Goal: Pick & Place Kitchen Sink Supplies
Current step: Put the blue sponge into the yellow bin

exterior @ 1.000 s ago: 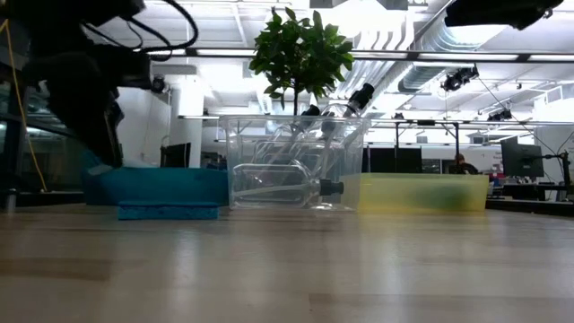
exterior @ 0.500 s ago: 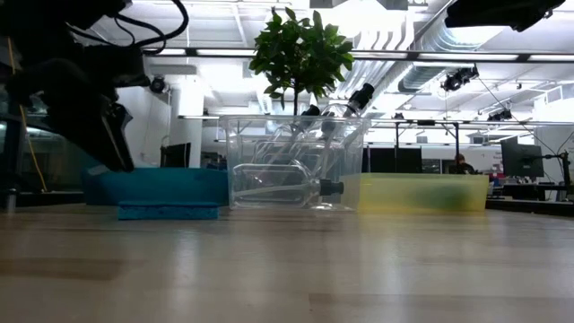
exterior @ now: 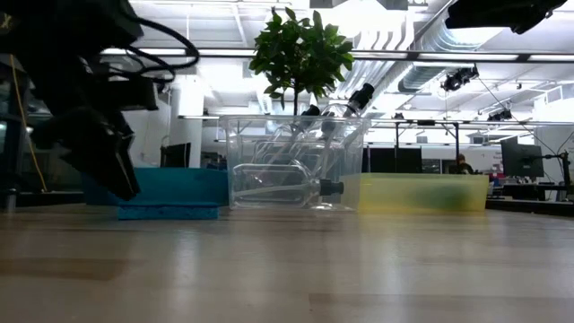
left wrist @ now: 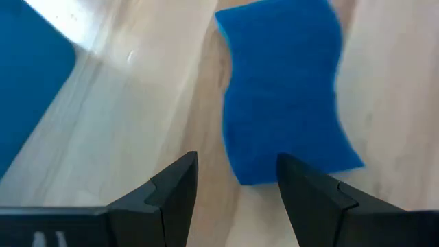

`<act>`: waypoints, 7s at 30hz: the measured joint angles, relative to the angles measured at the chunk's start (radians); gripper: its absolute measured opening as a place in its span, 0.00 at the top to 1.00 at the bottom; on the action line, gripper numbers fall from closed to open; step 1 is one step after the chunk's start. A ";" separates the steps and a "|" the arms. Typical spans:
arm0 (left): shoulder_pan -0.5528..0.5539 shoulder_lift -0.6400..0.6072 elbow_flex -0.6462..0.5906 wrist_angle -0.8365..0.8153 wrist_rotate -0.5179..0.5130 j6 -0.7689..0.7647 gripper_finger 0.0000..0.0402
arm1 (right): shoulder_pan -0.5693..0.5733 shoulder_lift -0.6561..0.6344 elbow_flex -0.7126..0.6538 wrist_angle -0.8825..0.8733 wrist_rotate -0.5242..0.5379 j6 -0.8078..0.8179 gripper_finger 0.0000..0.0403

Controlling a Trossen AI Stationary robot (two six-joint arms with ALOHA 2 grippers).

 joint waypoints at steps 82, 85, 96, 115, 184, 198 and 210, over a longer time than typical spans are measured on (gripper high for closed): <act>-0.080 0.128 0.270 0.253 -0.121 0.230 1.00 | -0.154 0.548 -0.001 0.798 -0.199 -0.122 0.62; -0.088 0.128 0.270 0.298 -0.157 0.280 1.00 | -0.188 0.572 -0.001 0.880 -0.265 -0.180 0.62; -0.115 0.164 0.273 0.375 -0.247 0.390 1.00 | -0.276 0.572 -0.001 1.054 -0.389 -0.316 0.62; -0.138 0.230 0.272 0.489 -0.301 0.474 1.00 | -0.395 0.571 0.000 1.041 -0.548 -0.282 0.62; -0.173 0.053 0.311 0.029 -0.279 0.182 0.43 | -0.119 0.061 0.000 0.216 0.024 -0.113 1.00; -0.215 0.054 0.311 0.105 -0.290 0.232 0.47 | -0.101 -0.083 0.000 0.112 0.203 -0.248 1.00; -0.037 0.057 0.227 0.608 0.142 0.510 0.48 | -0.165 -0.089 0.000 0.120 0.191 -0.327 1.00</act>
